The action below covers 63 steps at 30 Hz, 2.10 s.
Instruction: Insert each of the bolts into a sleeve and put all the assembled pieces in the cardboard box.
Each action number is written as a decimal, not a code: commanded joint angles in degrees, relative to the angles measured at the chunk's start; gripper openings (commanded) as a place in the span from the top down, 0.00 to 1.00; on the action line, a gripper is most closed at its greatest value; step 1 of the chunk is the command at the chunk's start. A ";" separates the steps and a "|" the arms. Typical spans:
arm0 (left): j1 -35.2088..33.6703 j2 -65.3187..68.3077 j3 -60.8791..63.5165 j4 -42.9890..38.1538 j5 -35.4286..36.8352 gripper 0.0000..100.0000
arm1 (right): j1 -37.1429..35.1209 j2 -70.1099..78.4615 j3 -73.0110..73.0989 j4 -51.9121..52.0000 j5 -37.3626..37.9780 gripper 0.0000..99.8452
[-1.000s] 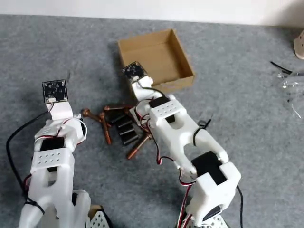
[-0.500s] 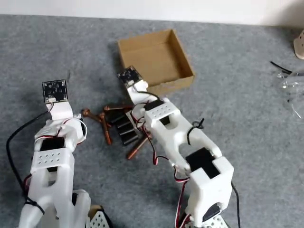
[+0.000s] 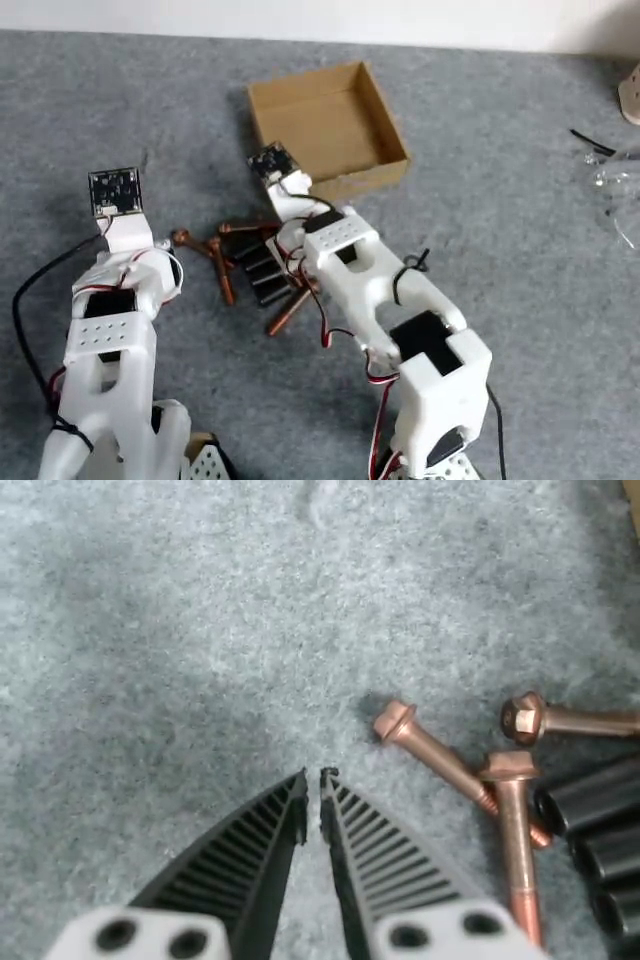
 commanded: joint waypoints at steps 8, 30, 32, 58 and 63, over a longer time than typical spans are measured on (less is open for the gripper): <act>-0.48 -1.54 -0.48 -0.88 -0.18 0.96 | -0.13 3.21 -3.21 1.71 -0.62 1.00; -0.13 23.34 -17.36 2.73 -0.09 0.95 | 3.21 -42.51 27.03 -2.07 -0.70 1.00; 0.75 31.16 -24.57 8.70 0.09 0.95 | 4.88 -46.37 30.20 -2.07 -0.70 1.00; 18.59 33.63 -34.07 23.30 10.73 0.86 | 7.25 -48.57 41.19 -7.52 -0.26 1.00; 17.36 33.71 -32.40 21.89 10.90 0.86 | 7.25 -48.40 41.19 -7.52 -0.26 1.00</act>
